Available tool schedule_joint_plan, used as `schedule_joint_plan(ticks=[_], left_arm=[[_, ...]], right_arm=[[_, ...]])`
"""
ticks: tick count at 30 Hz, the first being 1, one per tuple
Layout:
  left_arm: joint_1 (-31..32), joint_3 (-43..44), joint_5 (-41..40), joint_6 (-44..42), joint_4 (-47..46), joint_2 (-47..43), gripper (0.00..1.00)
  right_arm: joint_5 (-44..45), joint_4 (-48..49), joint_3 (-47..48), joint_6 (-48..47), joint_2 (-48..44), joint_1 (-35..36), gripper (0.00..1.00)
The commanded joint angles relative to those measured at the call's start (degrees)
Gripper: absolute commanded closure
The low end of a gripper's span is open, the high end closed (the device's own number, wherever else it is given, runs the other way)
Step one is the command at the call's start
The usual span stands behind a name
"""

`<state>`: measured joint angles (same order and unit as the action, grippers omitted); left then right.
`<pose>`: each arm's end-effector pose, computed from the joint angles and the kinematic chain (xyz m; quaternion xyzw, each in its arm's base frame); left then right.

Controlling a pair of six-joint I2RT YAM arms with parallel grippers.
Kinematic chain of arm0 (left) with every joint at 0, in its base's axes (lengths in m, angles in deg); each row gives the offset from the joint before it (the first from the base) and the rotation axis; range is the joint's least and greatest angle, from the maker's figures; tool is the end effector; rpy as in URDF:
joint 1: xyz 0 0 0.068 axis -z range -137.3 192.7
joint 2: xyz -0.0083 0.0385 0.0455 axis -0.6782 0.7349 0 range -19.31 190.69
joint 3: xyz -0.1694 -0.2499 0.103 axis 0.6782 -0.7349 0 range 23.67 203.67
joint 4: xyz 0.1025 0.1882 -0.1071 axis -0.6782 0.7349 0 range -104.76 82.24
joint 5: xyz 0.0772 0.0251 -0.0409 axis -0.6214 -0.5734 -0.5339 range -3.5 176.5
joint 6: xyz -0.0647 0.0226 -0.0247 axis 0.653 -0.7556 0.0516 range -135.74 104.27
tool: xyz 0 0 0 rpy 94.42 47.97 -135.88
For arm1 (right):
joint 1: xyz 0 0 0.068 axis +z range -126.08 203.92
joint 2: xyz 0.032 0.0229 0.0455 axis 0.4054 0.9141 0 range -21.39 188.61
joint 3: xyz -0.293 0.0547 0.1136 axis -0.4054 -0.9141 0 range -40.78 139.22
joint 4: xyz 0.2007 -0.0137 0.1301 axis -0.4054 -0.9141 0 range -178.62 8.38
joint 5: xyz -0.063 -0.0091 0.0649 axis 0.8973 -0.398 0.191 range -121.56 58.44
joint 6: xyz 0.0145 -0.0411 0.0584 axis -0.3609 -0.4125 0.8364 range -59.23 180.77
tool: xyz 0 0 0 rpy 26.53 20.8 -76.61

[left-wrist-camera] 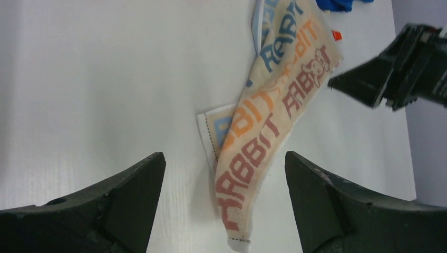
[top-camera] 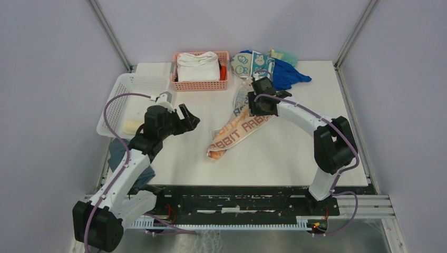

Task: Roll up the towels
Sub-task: Move the towel to the center of the board, then flatten out the towel at the center of the board.

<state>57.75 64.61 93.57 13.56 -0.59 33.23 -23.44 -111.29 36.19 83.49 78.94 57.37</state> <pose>0.1723 -0.0540 0.3168 -0.0723 0.8429 -0.2486 0.4717 0.3246 0.2044 0.2801 -0.0661 0.9440 0.0896 0.3106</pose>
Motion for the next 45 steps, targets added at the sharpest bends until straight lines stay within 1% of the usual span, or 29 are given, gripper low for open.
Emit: schedule_joint_plan(ticks=[1, 5, 7, 9, 14, 15, 17, 19, 24, 27, 29, 32, 34, 36, 38, 45], left_arm=[[4.8, -0.2, 4.1, 6.3, -6.4, 5.1, 0.11], [9.5, 1.6, 3.4, 6.7, -6.7, 11.1, 0.13], [11.3, 2.5, 3.5, 6.7, -6.1, 13.3, 0.14], [12.8, 3.2, 2.9, 6.4, -4.7, 14.5, 0.14], [16.3, 3.7, -0.3, 3.1, 0.1, 14.8, 0.15], [17.9, 4.1, -1.6, 1.6, 2.0, 14.8, 0.16], [20.1, 4.8, -3.5, 0.0, 4.4, 14.8, 0.17], [22.6, 5.8, -5.9, -2.3, 6.7, 14.7, 0.17], [29.0, 9.8, -11.8, -8.0, 13.9, 15.7, 0.20], [33.2, 12.3, -18.3, -11.2, 19.0, 17.1, 0.22], [35.3, 14.0, -23.5, -13.2, 22.7, 18.9, 0.24], [38.3, 16.6, -28.8, -16.7, 28.8, 22.7, 0.26], [40.3, 17.9, -31.5, -18.6, 32.2, 26.1, 0.30], [41.6, 18.9, -33.6, -19.2, 34.9, 28.2, 0.33], [42.1, 19.1, -34.8, -19.3, 35.3, 28.9, 0.34], [42.1, 19.6, -35.8, -21.1, 31.6, 29.3, 0.41]], right_arm=[[-1.1, 4.0, 2.7, 2.1, 6.1, -6.1, 0.44], [-2.7, 3.1, 6.8, 4.4, 12.9, -10.4, 0.46], [-3.9, 2.4, 6.3, 6.7, 14.4, -12.5, 0.46], [-4.2, 2.2, 4.0, 8.7, 14.4, -14.1, 0.47], [-3.3, 1.6, -4.7, 10.8, 10.8, -15.7, 0.47], [-3.6, 1.8, -7.1, 10.7, 9.0, -15.7, 0.47], [-4.1, 2.3, -8.9, 9.9, 6.6, -15.7, 0.46], [-3.6, 2.3, -9.1, 8.7, 3.9, -15.8, 0.44], [-0.5, 0.6, -6.1, 7.0, -0.2, -17.0, 0.41], [0.7, 0.6, -6.2, 7.2, -1.9, -18.7, 0.39], [1.2, 0.7, -7.5, 7.5, -3.2, -19.9, 0.38], [1.4, 1.2, -9.6, 8.2, -5.1, -21.9, 0.37], [1.5, 1.6, -10.9, 8.5, -6.2, -23.2, 0.36], [1.5, 1.7, -11.7, 8.7, -7.0, -24.2, 0.36], [1.7, 2.0, -12.3, 8.7, -7.8, -24.9, 0.35], [2.6, 2.8, -13.3, 9.2, -8.1, -26.5, 0.35]])
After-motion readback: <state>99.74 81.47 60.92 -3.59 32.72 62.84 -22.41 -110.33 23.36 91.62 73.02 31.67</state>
